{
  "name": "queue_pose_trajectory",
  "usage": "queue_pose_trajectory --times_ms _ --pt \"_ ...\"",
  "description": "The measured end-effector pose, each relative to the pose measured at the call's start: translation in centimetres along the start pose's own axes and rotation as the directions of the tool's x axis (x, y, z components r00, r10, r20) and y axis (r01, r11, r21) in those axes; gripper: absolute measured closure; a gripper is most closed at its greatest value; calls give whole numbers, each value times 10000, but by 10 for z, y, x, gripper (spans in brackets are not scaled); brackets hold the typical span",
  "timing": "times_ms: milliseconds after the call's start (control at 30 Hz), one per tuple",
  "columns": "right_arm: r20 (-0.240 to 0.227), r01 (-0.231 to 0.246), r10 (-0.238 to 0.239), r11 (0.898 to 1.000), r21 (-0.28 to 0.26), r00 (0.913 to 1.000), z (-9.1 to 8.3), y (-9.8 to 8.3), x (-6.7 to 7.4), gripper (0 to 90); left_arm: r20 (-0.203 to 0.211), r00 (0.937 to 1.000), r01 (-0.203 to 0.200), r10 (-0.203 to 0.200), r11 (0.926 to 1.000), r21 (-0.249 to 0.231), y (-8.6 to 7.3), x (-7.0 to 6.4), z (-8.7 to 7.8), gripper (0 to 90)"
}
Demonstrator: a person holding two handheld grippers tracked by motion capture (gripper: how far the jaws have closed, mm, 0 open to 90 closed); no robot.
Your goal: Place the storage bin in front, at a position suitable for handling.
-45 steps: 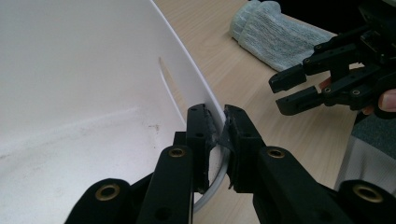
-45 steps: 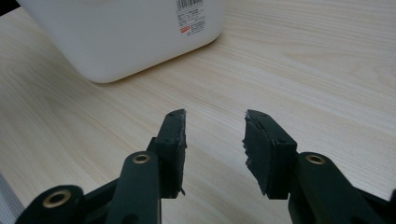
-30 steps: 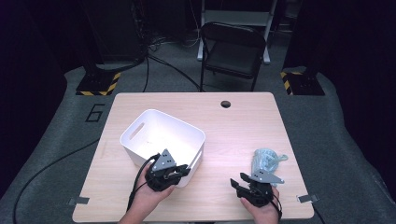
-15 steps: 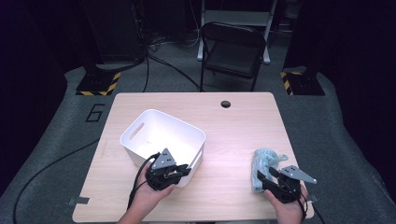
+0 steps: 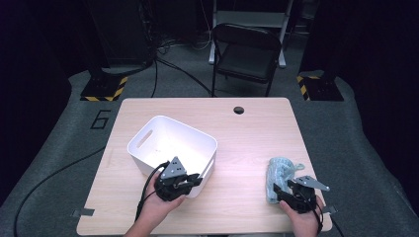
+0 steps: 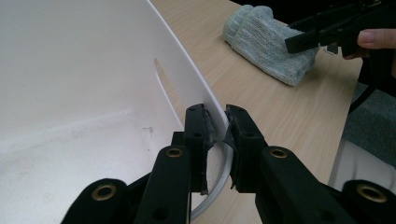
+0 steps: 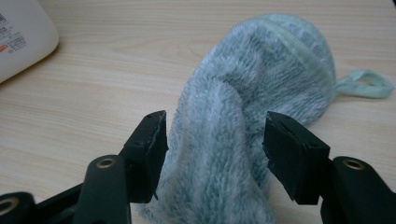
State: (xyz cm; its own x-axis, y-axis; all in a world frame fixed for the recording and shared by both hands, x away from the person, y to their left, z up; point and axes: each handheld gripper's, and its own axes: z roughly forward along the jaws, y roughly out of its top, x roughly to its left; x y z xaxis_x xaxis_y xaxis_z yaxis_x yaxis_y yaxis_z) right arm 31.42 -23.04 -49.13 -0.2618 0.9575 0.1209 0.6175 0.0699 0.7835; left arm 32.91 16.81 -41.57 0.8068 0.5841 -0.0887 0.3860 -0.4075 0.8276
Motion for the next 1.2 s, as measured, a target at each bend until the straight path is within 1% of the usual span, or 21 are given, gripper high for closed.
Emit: queue_pose_trajectory --times_ms 133,167,233,267,300,367,467,567,600,667,733,833,867,900,933,1000,1033,1067,1100,1133,1200 --pt "35 -60 59 9999 149 10000 5 -3 2 406 5 10000 -4 4 10000 -12 0 0 0 794" --pt "23 53 -54 9997 242 10000 8 -4 3 430 10 10000 18 -18 10000 -26 0 0 0 794" --pt "2 102 -102 9996 258 9999 10 -4 4 437 0 10000 -16 16 10000 -25 0 0 0 794" --pt "44 177 -179 9995 269 9998 11 -4 4 452 1 10000 -16 16 10000 -28 0 0 0 794" --pt "110 241 -245 9990 386 9996 13 -5 5 494 -7 10000 -16 16 10000 -45 0 0 0 794" --pt "134 221 -227 9988 442 9997 15 -6 5 536 -24 10000 8 -8 10000 -63 -1 0 0 794" --pt "43 181 -184 9982 574 9998 16 -6 3 589 -32 10000 -8 8 10000 -90 -1 0 0 794" --pt "45 148 -151 9984 548 9999 18 -7 3 615 -49 10000 -33 32 9999 -116 -1 0 0 795" --pt "30 144 -146 9981 597 9999 18 -7 3 643 10 10000 -15 15 10000 -94 -1 0 0 795" --pt "-74 305 -301 9978 595 9995 18 -7 3 668 36 10000 4 -3 9999 -121 -1 0 0 795" --pt "-66 454 -451 9975 535 9990 18 -6 3 682 39 10000 51 -51 9999 -129 -1 -1 0 796" --pt "-97 493 -490 9980 392 9988 15 -4 7 692 75 10000 -30 31 9999 -103 -1 -1 0 797" --pt "-104 580 -577 9978 336 9983 14 -3 8 693 53 10000 -48 49 9999 -124 -1 -2 0 797" --pt "-136 586 -583 9979 268 9982 13 -3 10 694 60 10000 -71 72 9998 -166 -1 -3 1 797" --pt "-164 674 -671 9976 179 9976 11 -2 12 696 116 9999 -95 96 9999 -78 -1 -3 1 797" --pt "-254 819 -818 9966 39 9963 9 0 16 696 120 9999 -119 120 9999 -98 -1 -4 1 797" --pt "-306 842 -842 9964 4 9960 8 0 19 696 177 9998 -11 13 9999 -123 -1 -6 2 797" --pt "-351 893 -893 9960 -23 9954 7 1 22 696 177 9998 -11 13 9999 -123 -1 -6 2 797" --pt "-351 893 -893 9960 -23 9954 7 1 22 696 231 9997 -118 119 9999 -66 0 -6 2 797" --pt "-431 1060 -1063 9943 -76 9934 6 1 26 696 270 9995 -140 142 9999 -84 0 -7 2 797" --pt "-516 1144 -1153 9932 -203 9920 5 1 31 696 328 9994 -122 125 9999 -98 0 -9 3 797"
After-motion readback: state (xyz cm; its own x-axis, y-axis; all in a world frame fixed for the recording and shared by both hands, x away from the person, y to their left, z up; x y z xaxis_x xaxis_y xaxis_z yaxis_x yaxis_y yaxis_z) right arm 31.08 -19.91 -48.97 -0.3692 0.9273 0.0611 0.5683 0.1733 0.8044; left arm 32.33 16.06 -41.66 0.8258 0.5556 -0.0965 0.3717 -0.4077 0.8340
